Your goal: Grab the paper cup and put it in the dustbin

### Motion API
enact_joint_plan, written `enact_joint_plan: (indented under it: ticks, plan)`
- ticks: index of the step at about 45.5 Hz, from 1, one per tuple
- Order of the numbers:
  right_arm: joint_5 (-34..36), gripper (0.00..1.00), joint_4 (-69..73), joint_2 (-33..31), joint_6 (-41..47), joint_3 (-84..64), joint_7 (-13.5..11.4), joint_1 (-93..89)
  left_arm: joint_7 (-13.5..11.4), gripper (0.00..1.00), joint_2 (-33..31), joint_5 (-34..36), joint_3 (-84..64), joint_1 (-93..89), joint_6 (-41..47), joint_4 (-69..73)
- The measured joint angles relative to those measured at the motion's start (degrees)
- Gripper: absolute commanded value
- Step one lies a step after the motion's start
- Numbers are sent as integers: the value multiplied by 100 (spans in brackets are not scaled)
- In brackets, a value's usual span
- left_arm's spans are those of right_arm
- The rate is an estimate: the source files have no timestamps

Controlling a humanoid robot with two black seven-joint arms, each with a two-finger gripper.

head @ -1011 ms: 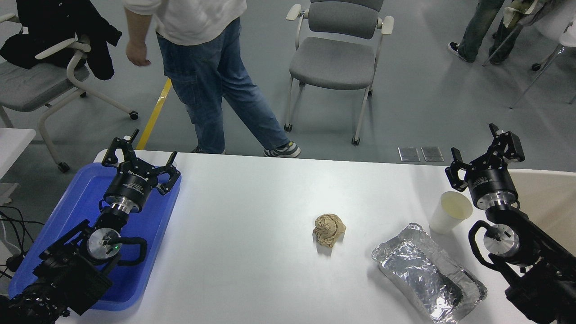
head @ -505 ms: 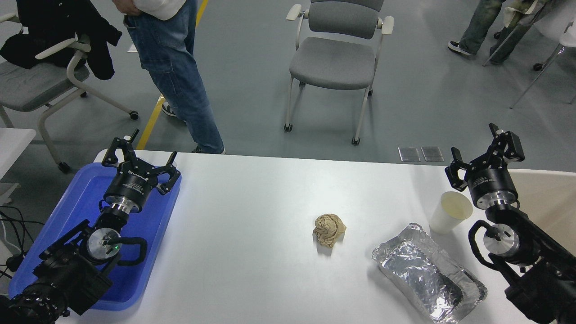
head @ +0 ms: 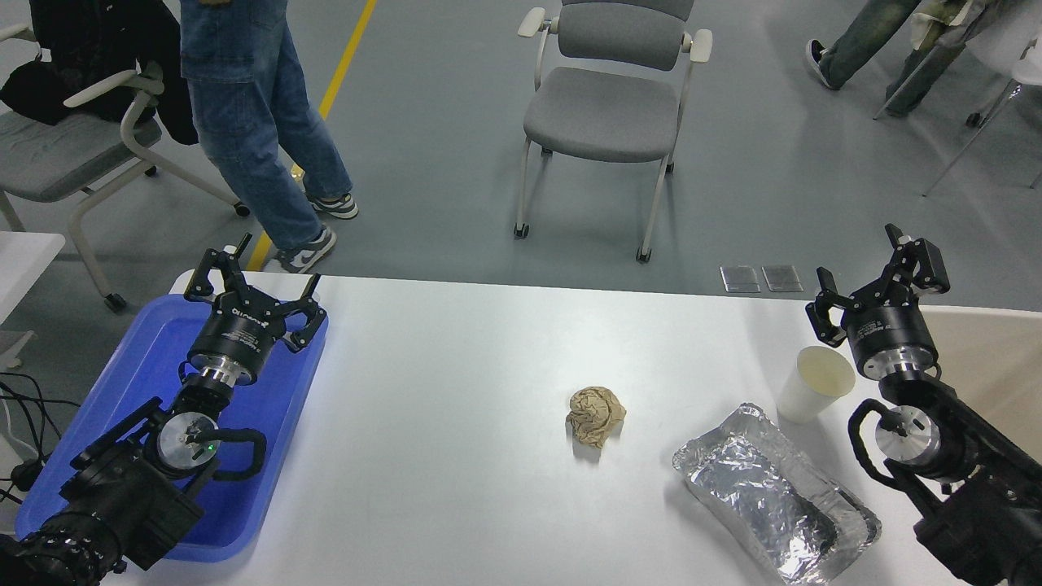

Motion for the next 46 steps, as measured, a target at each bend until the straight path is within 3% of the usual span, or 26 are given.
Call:
enact_joint_plan:
  ticks: [13, 24, 35, 46]
  plan:
    - [0, 100, 2, -85, -7, -34, -2, 17, 0, 100, 0, 0, 0, 0, 0, 0]
    - [280, 100, 74, -805, -26, -1065, 27, 253, 0, 100, 1, -2, -3, -8, -1, 0]
    - [524, 100, 114, -2013, -2, -4020, 30, 1452, -1, 100, 1, -3, -3, -10, -2, -3]
    - [577, 100, 448, -2825, 12, -7271, 33, 3336, 0, 100, 0, 1, 0, -8, -1, 1]
